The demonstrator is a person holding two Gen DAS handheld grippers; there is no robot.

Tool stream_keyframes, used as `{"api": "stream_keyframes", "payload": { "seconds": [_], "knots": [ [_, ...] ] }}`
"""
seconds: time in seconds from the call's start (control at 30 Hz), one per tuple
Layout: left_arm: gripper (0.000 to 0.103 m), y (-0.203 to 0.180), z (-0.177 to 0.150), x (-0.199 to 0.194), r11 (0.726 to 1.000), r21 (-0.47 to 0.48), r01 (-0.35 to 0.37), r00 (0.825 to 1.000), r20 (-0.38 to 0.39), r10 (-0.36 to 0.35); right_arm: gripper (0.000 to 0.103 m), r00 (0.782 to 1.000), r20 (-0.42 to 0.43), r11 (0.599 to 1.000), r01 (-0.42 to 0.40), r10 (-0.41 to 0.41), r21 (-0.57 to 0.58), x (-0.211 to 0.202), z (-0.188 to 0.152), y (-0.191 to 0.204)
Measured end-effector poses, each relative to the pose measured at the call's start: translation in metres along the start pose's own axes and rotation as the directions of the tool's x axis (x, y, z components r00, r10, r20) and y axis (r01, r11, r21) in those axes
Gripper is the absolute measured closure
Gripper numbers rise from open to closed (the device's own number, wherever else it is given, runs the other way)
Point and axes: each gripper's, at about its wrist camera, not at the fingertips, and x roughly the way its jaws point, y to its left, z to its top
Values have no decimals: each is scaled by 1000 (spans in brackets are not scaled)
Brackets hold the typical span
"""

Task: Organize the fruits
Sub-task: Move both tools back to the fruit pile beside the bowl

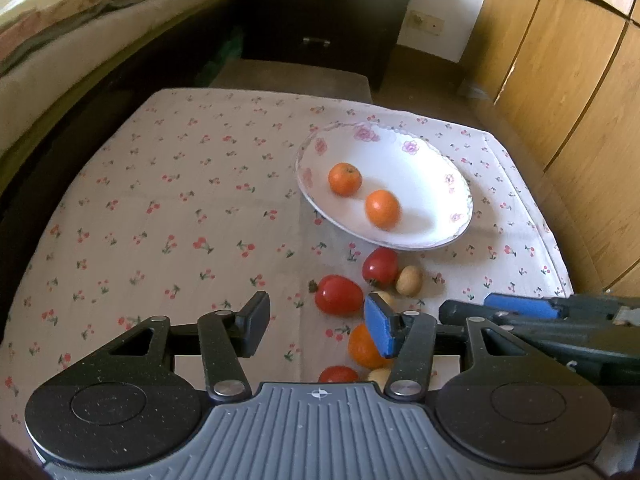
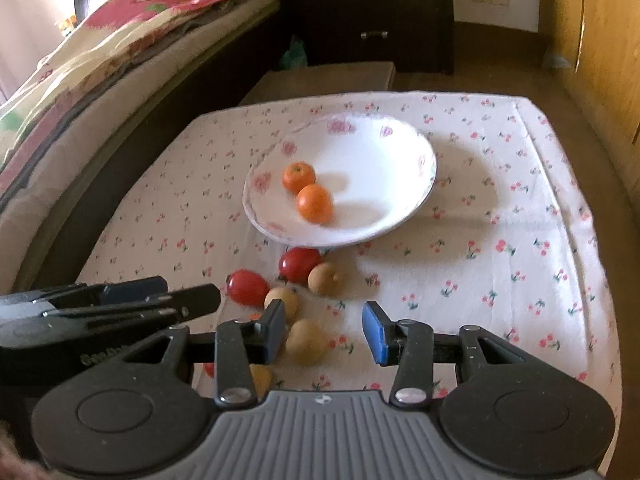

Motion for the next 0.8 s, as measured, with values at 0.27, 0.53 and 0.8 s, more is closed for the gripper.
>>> {"api": "stream_keyframes", "payload": {
  "seconds": [0.27,0.53,0.8],
  "knots": [
    [41,10,-4,-2,1000,-25,0,1000,-10,0,59,999,-44,999,0,-1,-32,12,-5,10],
    [40,15,-6,-1,1000,-30,-3,1000,-23,2,60,996,-87,998,18,-22,-54,30,-7,14],
    [40,14,-10,2,1000,-20,0,999,-45,-1,66,995,-80,993,45,-54,-109,34,-7,20]
  ]
}}
